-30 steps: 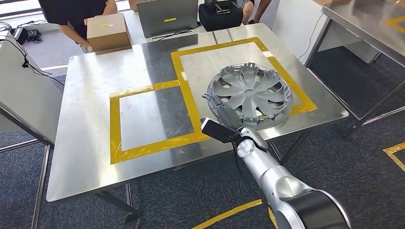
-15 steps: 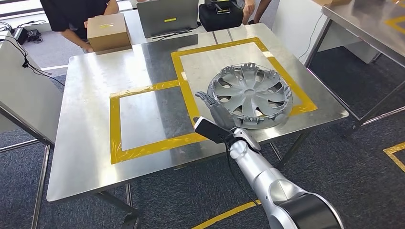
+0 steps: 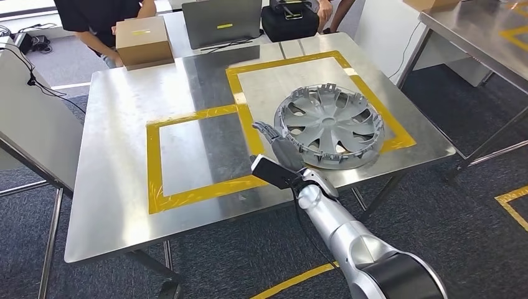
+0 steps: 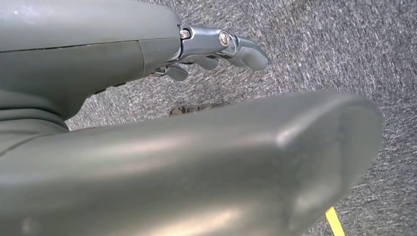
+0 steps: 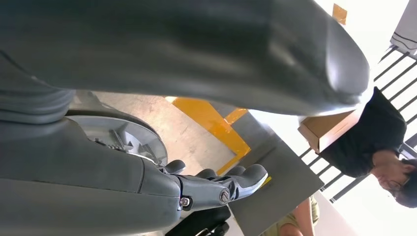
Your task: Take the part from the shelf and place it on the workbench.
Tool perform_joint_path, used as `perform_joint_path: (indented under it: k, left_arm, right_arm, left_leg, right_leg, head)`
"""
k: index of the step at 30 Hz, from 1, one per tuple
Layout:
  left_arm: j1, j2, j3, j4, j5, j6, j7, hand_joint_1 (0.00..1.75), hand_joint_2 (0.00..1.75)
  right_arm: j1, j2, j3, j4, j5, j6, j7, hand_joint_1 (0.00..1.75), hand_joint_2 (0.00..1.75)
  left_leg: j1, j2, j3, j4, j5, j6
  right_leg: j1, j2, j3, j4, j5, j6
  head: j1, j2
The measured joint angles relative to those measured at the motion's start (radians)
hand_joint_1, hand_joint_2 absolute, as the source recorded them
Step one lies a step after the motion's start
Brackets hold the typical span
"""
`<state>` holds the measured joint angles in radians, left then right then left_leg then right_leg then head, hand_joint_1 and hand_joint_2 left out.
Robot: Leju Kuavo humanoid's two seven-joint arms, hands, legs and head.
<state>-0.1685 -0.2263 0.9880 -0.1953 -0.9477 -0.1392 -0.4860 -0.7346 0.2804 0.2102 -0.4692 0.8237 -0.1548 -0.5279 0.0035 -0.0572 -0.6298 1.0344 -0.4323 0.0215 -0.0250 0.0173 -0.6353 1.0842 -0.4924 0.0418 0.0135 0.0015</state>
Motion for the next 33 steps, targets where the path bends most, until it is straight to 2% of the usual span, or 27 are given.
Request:
perform_joint_path:
  k: [3, 4, 5, 6, 8, 9, 10, 13, 14, 15, 16, 18, 19, 20, 21, 22, 23, 24, 25, 26, 28, 29, 30, 31, 33]
  left_arm:
    - [0.002, 0.0, 0.0, 0.0, -0.005, 0.002, -0.002, 0.0, 0.0]
    - [0.004, 0.0, 0.0, 0.0, -0.006, 0.003, -0.002, 0.0, 0.0]
    - [0.006, 0.0, 0.0, 0.0, -0.007, 0.004, -0.002, 0.0, 0.0]
    - [0.007, 0.0, 0.0, 0.0, -0.007, 0.004, -0.002, 0.0, 0.0]
    - [0.007, 0.0, 0.0, 0.0, -0.007, 0.005, -0.002, 0.0, 0.0]
    - [0.007, 0.0, 0.0, 0.0, -0.007, 0.005, -0.002, 0.0, 0.0]
    - [0.007, 0.0, 0.0, 0.0, -0.007, 0.005, -0.003, 0.0, 0.0]
    - [0.008, 0.0, 0.0, 0.0, -0.007, 0.006, -0.004, 0.0, 0.0]
    - [0.009, 0.001, 0.0, 0.0, -0.007, 0.006, -0.004, 0.0, 0.0]
    - [0.01, 0.001, 0.0, 0.001, -0.007, 0.007, -0.004, 0.0, 0.0]
    - [0.01, 0.001, 0.0, 0.001, -0.008, 0.007, -0.004, 0.0, 0.0]
    - [0.009, 0.0, 0.0, 0.001, -0.008, 0.007, -0.004, 0.0, 0.0]
    - [0.009, 0.0, 0.0, 0.001, -0.008, 0.007, -0.004, 0.0, 0.0]
    - [0.009, 0.001, 0.0, 0.001, -0.008, 0.007, -0.004, 0.0, 0.0]
    - [0.009, 0.001, 0.0, 0.001, -0.008, 0.007, -0.004, 0.0, 0.0]
    - [0.009, 0.001, 0.0, 0.001, -0.008, 0.007, -0.005, 0.0, 0.0]
    - [0.008, 0.001, 0.0, 0.001, -0.009, 0.007, -0.005, 0.0, 0.0]
    - [0.006, 0.001, 0.0, 0.001, -0.009, 0.007, -0.005, 0.0, 0.0]
    - [0.005, 0.001, 0.0, 0.001, -0.01, 0.007, -0.005, 0.0, 0.0]
    - [0.003, 0.001, 0.0, 0.001, -0.01, 0.007, -0.005, 0.0, 0.0]
    - [0.002, 0.001, 0.0, 0.001, -0.011, 0.007, -0.004, 0.0, 0.0]
    - [0.001, 0.001, 0.0, 0.001, -0.011, 0.007, -0.003, 0.0, 0.0]
    - [0.0, 0.001, 0.0, 0.001, -0.011, 0.007, -0.003, 0.0, 0.0]
    - [-0.001, 0.0, 0.0, 0.001, -0.011, 0.007, -0.002, 0.0, 0.0]
    - [-0.003, 0.0, 0.0, 0.002, -0.011, 0.007, -0.002, 0.0, 0.0]
  right_arm:
    - [0.002, 0.0, 0.004, 0.0, 0.0, 0.001, 0.004, 0.0, 0.0]
    - [0.004, 0.0, 0.006, 0.0, 0.0, 0.003, 0.005, 0.0, 0.0]
    - [0.005, 0.0, 0.008, 0.001, -0.001, 0.005, 0.006, 0.0, 0.0]
    - [0.005, 0.0, 0.01, 0.001, -0.002, 0.007, 0.007, 0.0, 0.0]
    - [0.002, 0.0, 0.014, 0.0, -0.008, 0.009, 0.008, 0.0, 0.0]
    - [0.0, 0.0, 0.016, 0.0, -0.011, 0.009, 0.009, 0.0, 0.0]
    - [-0.003, 0.001, 0.017, 0.0, -0.014, 0.009, 0.01, 0.0, 0.0]
    - [-0.005, 0.003, 0.02, 0.0, -0.017, 0.009, 0.012, 0.0, 0.0]
    - [-0.005, 0.005, 0.02, 0.0, -0.017, 0.009, 0.012, 0.0, 0.0]
    - [-0.005, 0.007, 0.021, 0.0, -0.017, 0.009, 0.013, 0.0, 0.0]
    - [-0.006, 0.008, 0.021, 0.0, -0.018, 0.009, 0.014, 0.0, 0.0]
    - [-0.004, 0.008, 0.021, 0.0, -0.021, 0.009, 0.015, 0.0, 0.0]
    - [-0.002, 0.008, 0.021, 0.001, -0.022, 0.009, 0.015, 0.0, 0.0]
    - [-0.001, 0.008, 0.021, 0.001, -0.024, 0.009, 0.015, 0.0, 0.0]
    - [0.0, 0.008, 0.021, 0.001, -0.025, 0.009, 0.016, 0.0, 0.0]
    - [0.0, 0.008, 0.021, 0.001, -0.025, 0.008, 0.017, 0.0, 0.0]
    - [0.0, 0.008, 0.021, 0.001, -0.026, 0.008, 0.019, 0.0, 0.0]
    - [-0.002, 0.007, 0.021, 0.0, -0.027, 0.007, 0.02, 0.0, 0.0]
    - [-0.003, 0.007, 0.021, 0.0, -0.027, 0.006, 0.021, 0.0, 0.0]
    - [-0.005, 0.006, 0.021, 0.0, -0.028, 0.005, 0.022, 0.0, 0.0]
    - [-0.006, 0.005, 0.023, 0.0, -0.028, 0.004, 0.024, 0.0, 0.0]
    - [-0.007, 0.004, 0.024, 0.001, -0.029, 0.004, 0.025, 0.0, 0.0]
    - [-0.007, 0.002, 0.025, 0.001, -0.029, 0.003, 0.025, 0.0, 0.0]
    - [-0.008, -0.001, 0.026, 0.001, -0.029, 0.003, 0.026, 0.0, 0.0]
    - [-0.009, -0.006, 0.027, 0.001, -0.028, 0.003, 0.028, 0.0, 0.0]
  left_leg:
    - [0.003, 0.008, -0.007, -0.004, 0.008, 0.004]
    - [0.003, 0.01, -0.011, -0.003, 0.01, 0.002]
    - [0.003, 0.012, -0.015, -0.002, 0.012, 0.0]
    - [0.005, 0.013, -0.02, 0.0, 0.015, -0.004]
    - [0.007, 0.012, -0.029, 0.006, 0.021, -0.013]
    - [0.008, 0.011, -0.033, 0.008, 0.025, -0.019]
    - [0.007, 0.009, -0.035, 0.01, 0.029, -0.026]
    - [0.009, 0.005, -0.042, 0.005, 0.044, -0.05]
    - [0.01, 0.012, -0.047, 0.01, 0.036, -0.057]
    - [0.011, 0.021, -0.057, 0.03, 0.012, -0.061]
    - [0.012, 0.033, -0.073, 0.071, -0.027, -0.064]
    - [0.013, 0.046, -0.111, 0.201, -0.12, -0.07]
    - [0.013, 0.047, -0.122, 0.258, -0.147, -0.072]
    - [0.013, 0.048, -0.117, 0.287, -0.153, -0.072]
    - [0.012, 0.048, -0.093, 0.276, -0.138, -0.07]
    - [0.011, 0.048, -0.05, 0.231, -0.116, -0.066]
    - [0.009, 0.05, 0.004, 0.16, -0.102, -0.06]
    - [0.006, 0.053, 0.055, 0.091, -0.097, -0.055]
    - [0.002, 0.054, 0.089, 0.041, -0.098, -0.05]
    - [-0.002, 0.055, 0.106, 0.011, -0.104, -0.045]
    - [-0.005, 0.054, 0.101, 0.002, -0.095, -0.034]
    - [-0.003, 0.055, 0.095, -0.002, -0.086, -0.027]
    - [-0.001, 0.056, 0.088, -0.004, -0.074, -0.019]
    - [0.002, 0.057, 0.078, -0.007, -0.062, -0.012]
    - [0.002, 0.057, 0.051, -0.007, -0.039, -0.003]
  right_leg:
    - [0.0, -0.006, -0.07, 0.181, -0.109, 0.006]
    - [0.0, -0.006, -0.084, 0.225, -0.124, 0.008]
    - [-0.001, -0.007, -0.083, 0.236, -0.121, 0.009]
    - [-0.002, -0.008, -0.059, 0.203, -0.1, 0.009]
    - [-0.003, -0.007, 0.028, 0.067, -0.052, 0.009]
    - [-0.002, -0.003, 0.06, 0.013, -0.033, 0.004]
    - [0.0, 0.001, 0.076, -0.018, -0.027, -0.002]
    - [0.005, 0.003, 0.067, -0.029, -0.015, -0.03]
    - [0.004, -0.001, 0.061, -0.03, -0.007, -0.04]
    - [0.003, -0.004, 0.054, -0.033, 0.002, -0.049]
    - [0.002, -0.008, 0.045, -0.034, 0.011, -0.055]
    - [0.004, -0.014, 0.021, -0.034, 0.029, -0.061]
    - [0.006, -0.017, 0.009, -0.034, 0.038, -0.061]
    - [0.008, -0.021, -0.003, -0.033, 0.047, -0.061]
    - [0.009, -0.024, -0.014, -0.033, 0.056, -0.06]
    - [0.01, -0.026, -0.024, -0.033, 0.064, -0.058]
    - [0.011, -0.029, -0.032, -0.032, 0.073, -0.055]
    - [0.012, -0.03, -0.038, -0.032, 0.08, -0.051]
    - [0.013, -0.032, -0.04, -0.033, 0.087, -0.046]
    - [0.013, -0.034, -0.041, -0.034, 0.094, -0.04]
    - [0.013, -0.035, -0.04, -0.04, 0.109, -0.026]
    - [0.012, -0.033, -0.044, -0.039, 0.106, -0.02]
    - [0.011, -0.03, -0.053, -0.023, 0.085, -0.015]
    - [0.011, -0.027, -0.067, 0.009, 0.049, -0.011]
    - [0.009, -0.024, -0.103, 0.127, -0.045, -0.005]
  head:
    - [0.005, 0.0]
    - [0.005, 0.0]
    - [0.006, 0.0]
    - [0.006, 0.0]
    - [0.007, 0.0]
    - [0.007, 0.0]
    - [0.008, 0.0]
    - [0.006, 0.0]
    - [0.004, 0.0]
    - [0.003, 0.0]
    - [0.0, 0.0]
    - [-0.005, 0.0]
    - [-0.007, 0.0]
    - [-0.008, 0.0]
    - [-0.009, 0.0]
    - [-0.009, 0.0]
    - [-0.009, 0.0]
    - [-0.01, 0.0]
    - [-0.009, 0.0]
    - [-0.009, 0.0]
    - [-0.009, 0.0]
    - [-0.011, 0.0]
    - [-0.009, 0.0]
    - [-0.007, 0.0]
    - [-0.002, 0.0]
